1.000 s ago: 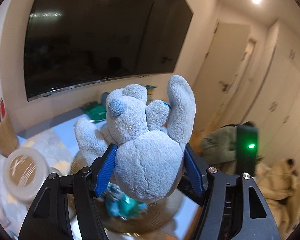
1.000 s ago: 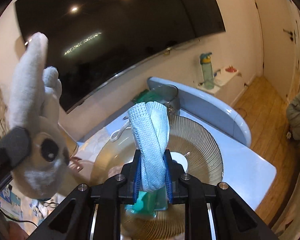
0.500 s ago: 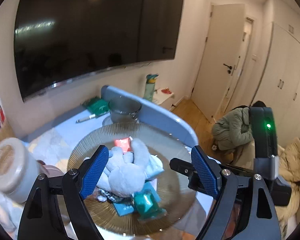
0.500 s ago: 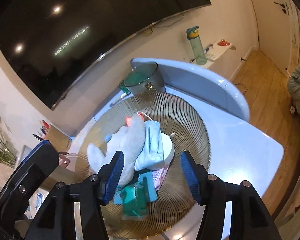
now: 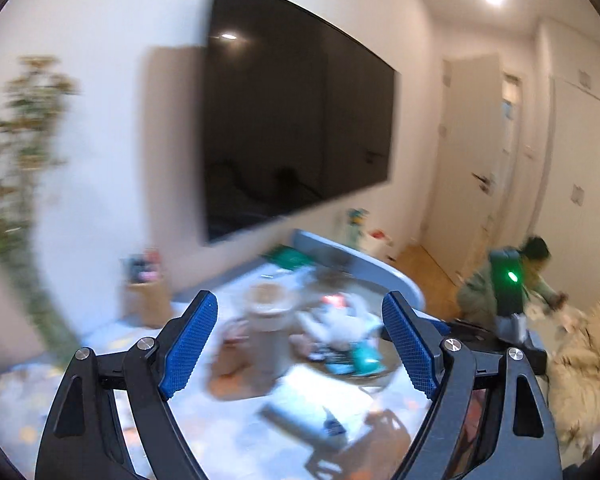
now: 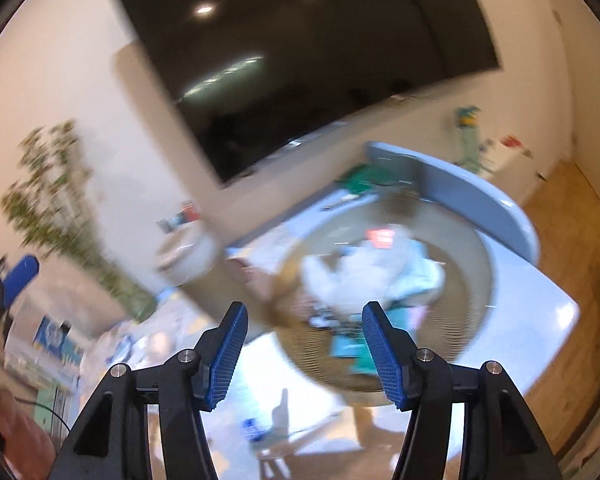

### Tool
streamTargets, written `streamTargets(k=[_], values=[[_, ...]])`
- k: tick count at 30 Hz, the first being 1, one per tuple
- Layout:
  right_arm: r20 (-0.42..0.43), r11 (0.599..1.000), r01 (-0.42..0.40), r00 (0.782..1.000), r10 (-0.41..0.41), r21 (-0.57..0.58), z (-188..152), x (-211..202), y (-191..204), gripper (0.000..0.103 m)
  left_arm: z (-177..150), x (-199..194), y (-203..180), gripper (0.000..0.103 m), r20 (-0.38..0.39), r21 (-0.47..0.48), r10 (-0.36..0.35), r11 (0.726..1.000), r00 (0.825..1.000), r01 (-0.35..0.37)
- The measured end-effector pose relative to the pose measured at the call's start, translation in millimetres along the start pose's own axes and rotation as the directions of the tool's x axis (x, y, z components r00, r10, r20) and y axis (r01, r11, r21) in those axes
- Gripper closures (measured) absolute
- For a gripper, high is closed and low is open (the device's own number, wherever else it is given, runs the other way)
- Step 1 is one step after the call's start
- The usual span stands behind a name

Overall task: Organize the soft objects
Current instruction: 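Return both tools to the bed toward the blue cloth and checked bow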

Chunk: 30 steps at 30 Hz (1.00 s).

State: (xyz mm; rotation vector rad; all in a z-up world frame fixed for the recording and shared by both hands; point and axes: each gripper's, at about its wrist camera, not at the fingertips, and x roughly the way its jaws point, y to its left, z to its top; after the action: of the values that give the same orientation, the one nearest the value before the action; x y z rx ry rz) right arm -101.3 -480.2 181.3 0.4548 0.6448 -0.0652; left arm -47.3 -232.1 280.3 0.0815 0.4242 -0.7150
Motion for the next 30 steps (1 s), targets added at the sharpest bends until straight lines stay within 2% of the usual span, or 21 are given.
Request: streamTargets(k=[2,4,5,8,11,12,14,17,22,26,27,28,30], values=[[-0.005,0.997,-0.042,0.999,0.041,-0.059,-3,2,28,0.045,2,-27,30,0.018,0.000,-0.030,0.095,0.995,0.995,-0.095],[-0.024,0.985,-0.093,0.996,0.090,-0.145,-11,8,65,0.045,-1,-51,60,0.012,-0.019,-0.052,0.196,0.979,0.980,-0.197],[-0.033,0.978,-0.114,0.993,0.110,-0.177,-16,12,81,0.043,-8,-65,78,0.012,-0.018,-0.063,0.268,0.961,0.963,-0.269],[-0.081,0.949,-0.170,0.985,0.154,-0.264,-36,38,130,0.024,-30,-88,117,0.012,-0.032,-0.097,0.398,0.912,0.917,-0.399],[-0.165,0.926,-0.221,0.970,0.177,-0.306,-64,82,167,0.023,-68,-94,156,0.011,-0.101,-0.159,0.462,0.867,0.881,-0.472],[-0.179,0.923,-0.227,0.968,0.177,-0.311,-71,94,172,0.023,-85,-92,169,0.011,-0.123,-0.183,0.466,0.857,0.876,-0.481],[-0.207,0.917,-0.243,0.961,0.184,-0.316,-92,124,183,0.023,-118,-84,189,0.011,-0.147,-0.227,0.451,0.851,0.880,-0.474],[-0.252,0.909,-0.270,0.948,0.193,-0.319,-121,163,186,0.023,-167,-64,221,0.011,-0.234,-0.303,0.425,0.823,0.875,-0.481],[-0.327,0.928,-0.247,0.933,0.150,-0.280,-143,201,175,0.023,-231,-27,253,0.012,-0.337,-0.336,0.399,0.795,0.853,-0.505],[-0.349,0.943,-0.224,0.928,0.130,-0.246,-143,213,165,0.023,-261,-13,263,0.012,-0.373,-0.388,0.355,0.780,0.857,-0.491],[-0.355,0.945,-0.229,0.925,0.137,-0.234,-142,215,163,0.023,-265,-9,265,0.012,-0.391,-0.393,0.344,0.776,0.853,-0.493],[-0.360,0.946,-0.233,0.922,0.141,-0.226,-142,215,161,0.023,-264,-7,265,0.012,-0.397,-0.388,0.333,0.783,0.855,-0.486],[-0.376,0.949,-0.236,0.915,0.144,-0.211,-142,218,159,0.023,-263,-9,262,0.011,-0.369,-0.388,0.319,0.800,0.873,-0.457]])
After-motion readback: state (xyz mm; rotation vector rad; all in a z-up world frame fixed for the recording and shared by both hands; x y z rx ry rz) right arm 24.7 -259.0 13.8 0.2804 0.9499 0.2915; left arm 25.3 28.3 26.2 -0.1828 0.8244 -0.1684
